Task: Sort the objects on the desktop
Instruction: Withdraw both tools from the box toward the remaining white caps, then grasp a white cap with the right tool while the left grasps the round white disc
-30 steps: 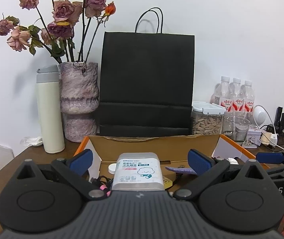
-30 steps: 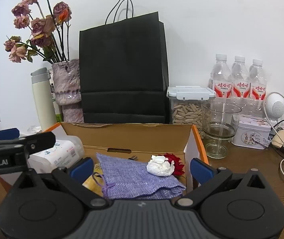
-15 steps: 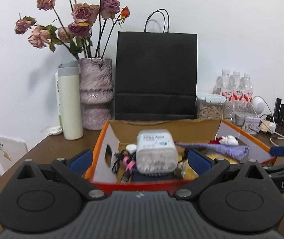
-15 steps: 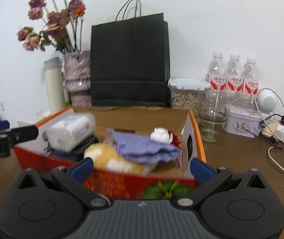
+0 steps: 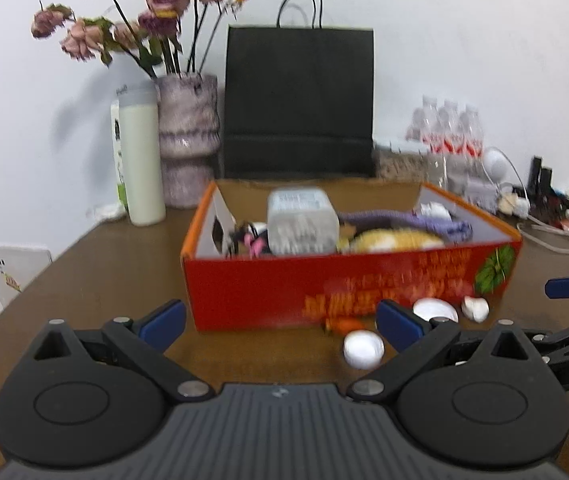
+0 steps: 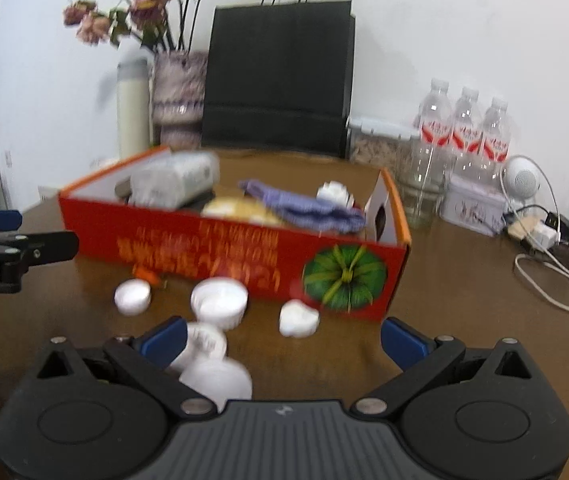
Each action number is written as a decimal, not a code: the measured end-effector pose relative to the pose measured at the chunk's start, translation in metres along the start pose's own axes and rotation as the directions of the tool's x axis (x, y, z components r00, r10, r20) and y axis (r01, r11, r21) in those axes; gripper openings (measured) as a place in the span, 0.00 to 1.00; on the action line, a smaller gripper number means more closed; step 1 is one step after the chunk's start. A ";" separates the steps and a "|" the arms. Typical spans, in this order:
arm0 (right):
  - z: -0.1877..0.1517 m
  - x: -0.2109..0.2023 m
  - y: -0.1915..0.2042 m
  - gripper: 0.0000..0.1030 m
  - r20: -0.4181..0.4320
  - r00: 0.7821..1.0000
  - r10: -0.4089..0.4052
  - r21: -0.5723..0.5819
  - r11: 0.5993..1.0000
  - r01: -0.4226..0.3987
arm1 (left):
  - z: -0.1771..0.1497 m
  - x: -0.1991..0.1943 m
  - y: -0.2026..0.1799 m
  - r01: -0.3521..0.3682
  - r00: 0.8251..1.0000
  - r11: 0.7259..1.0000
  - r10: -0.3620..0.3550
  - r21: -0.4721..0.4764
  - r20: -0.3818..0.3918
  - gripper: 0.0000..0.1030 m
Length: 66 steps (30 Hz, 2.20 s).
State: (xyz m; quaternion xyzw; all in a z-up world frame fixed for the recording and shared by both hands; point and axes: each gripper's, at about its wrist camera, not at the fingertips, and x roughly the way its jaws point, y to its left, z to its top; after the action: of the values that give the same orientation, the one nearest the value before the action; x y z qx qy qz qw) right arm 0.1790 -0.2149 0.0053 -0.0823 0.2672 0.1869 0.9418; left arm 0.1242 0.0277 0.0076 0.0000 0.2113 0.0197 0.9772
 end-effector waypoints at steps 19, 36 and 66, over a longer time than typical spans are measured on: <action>-0.019 -0.007 0.007 1.00 -0.082 0.996 0.026 0.014 1.000 -0.025 | -0.018 0.003 -0.008 0.034 0.993 0.999 -0.031 0.027 -0.111 1.00; -0.021 0.002 0.003 0.96 -0.118 0.991 0.064 0.051 0.997 -0.059 | -0.020 0.010 -0.016 0.069 0.983 0.997 -0.062 0.037 -0.170 1.00; -0.024 0.002 -0.058 0.38 -0.073 0.995 0.067 0.099 0.993 -0.060 | -0.015 0.046 -0.093 0.158 0.956 0.987 -0.145 0.033 -0.256 1.00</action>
State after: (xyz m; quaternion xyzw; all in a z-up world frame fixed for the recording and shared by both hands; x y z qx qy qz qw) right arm 0.1922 -0.2739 -0.0127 -0.0352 0.3142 0.2004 0.9273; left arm 0.1630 -0.0638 -0.0260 0.0071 0.3341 -0.0610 0.9405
